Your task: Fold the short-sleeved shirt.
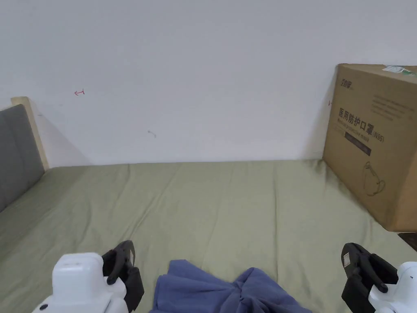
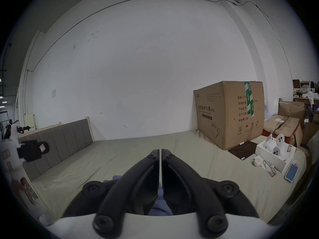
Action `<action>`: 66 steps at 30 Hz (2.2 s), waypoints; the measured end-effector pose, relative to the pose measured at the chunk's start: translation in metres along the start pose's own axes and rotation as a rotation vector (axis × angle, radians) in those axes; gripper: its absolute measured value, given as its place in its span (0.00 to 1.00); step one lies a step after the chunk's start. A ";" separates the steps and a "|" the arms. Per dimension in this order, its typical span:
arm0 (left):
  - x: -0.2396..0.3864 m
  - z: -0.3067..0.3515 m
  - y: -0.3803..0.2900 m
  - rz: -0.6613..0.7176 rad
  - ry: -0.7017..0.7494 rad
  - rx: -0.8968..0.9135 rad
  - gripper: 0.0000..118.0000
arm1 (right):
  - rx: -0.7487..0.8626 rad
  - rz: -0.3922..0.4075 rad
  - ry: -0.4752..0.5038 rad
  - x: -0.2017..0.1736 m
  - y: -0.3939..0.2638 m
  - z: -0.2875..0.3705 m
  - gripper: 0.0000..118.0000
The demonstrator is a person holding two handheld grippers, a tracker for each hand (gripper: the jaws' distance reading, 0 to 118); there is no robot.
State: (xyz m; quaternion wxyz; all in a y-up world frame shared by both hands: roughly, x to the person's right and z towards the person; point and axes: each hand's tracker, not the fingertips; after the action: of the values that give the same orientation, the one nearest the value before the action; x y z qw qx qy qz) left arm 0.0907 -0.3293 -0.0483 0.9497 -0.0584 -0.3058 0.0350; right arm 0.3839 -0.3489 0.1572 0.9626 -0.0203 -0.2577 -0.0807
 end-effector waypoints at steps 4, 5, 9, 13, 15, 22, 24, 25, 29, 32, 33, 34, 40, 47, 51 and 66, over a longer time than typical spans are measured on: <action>-0.014 -0.092 0.037 0.038 -0.125 -0.414 0.00 | -0.109 -0.065 0.044 0.002 0.004 -0.010 0.02; -0.021 -0.126 0.038 0.084 -0.148 -0.580 0.00 | -0.118 -0.096 0.076 0.004 0.006 -0.011 0.02; -0.042 -0.231 0.002 0.200 -0.232 -0.874 0.00 | -0.157 -0.100 0.100 0.009 0.008 -0.023 0.02; -0.046 -0.308 -0.047 0.097 -0.055 -0.976 0.86 | -0.207 -0.073 0.089 0.021 -0.004 -0.042 0.02; -0.043 -0.331 -0.076 0.072 -0.080 -1.040 0.98 | -0.272 -0.061 0.053 0.028 -0.010 -0.053 0.02; -0.038 -0.381 -0.169 0.018 -0.075 -1.155 0.95 | -0.364 -0.131 0.044 0.047 -0.029 -0.085 0.02; -0.022 -0.368 -0.185 -0.054 -0.157 -1.166 0.97 | -0.381 -0.126 0.039 0.047 -0.036 -0.093 0.02; -0.009 -0.357 -0.183 -0.231 -0.137 -1.095 0.94 | -0.393 -0.120 0.041 0.046 -0.039 -0.097 0.02; -0.005 -0.316 -0.165 -0.299 -0.188 -0.949 0.24 | -0.457 -0.078 0.078 0.043 -0.048 -0.119 0.02; -0.019 -0.284 -0.142 -0.107 -0.293 -0.945 0.02 | -0.535 -0.137 0.236 0.044 -0.048 -0.152 0.02; -0.021 -0.271 -0.133 -0.075 -0.306 -0.938 0.02 | -0.607 -0.183 0.301 0.044 -0.048 -0.173 0.02; -0.022 -0.261 -0.126 -0.099 -0.289 -0.915 0.02 | -0.665 -0.213 0.322 0.043 -0.048 -0.191 0.02; -0.038 -0.219 -0.091 -0.028 -0.301 -0.822 0.02 | -1.133 -0.094 0.119 0.021 -0.086 -0.327 0.97; -0.058 -0.208 -0.089 -0.042 -0.274 -0.851 0.02 | -1.374 -0.157 0.041 0.017 -0.160 -0.372 0.85; -0.076 -0.203 -0.086 0.021 -0.259 -0.867 0.02 | -1.205 0.154 0.164 0.007 -0.127 -0.338 0.22; -0.072 -0.128 0.050 0.054 -0.270 -0.503 0.02 | -0.671 0.048 0.307 0.006 0.107 -0.176 0.04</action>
State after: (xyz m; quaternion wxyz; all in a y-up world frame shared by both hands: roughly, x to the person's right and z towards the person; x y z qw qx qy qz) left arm 0.1051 -0.2990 -0.1996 0.8547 -0.2949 -0.4271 -0.0090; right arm 0.4933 -0.2585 0.0082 0.9316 -0.3284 -0.0689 -0.1401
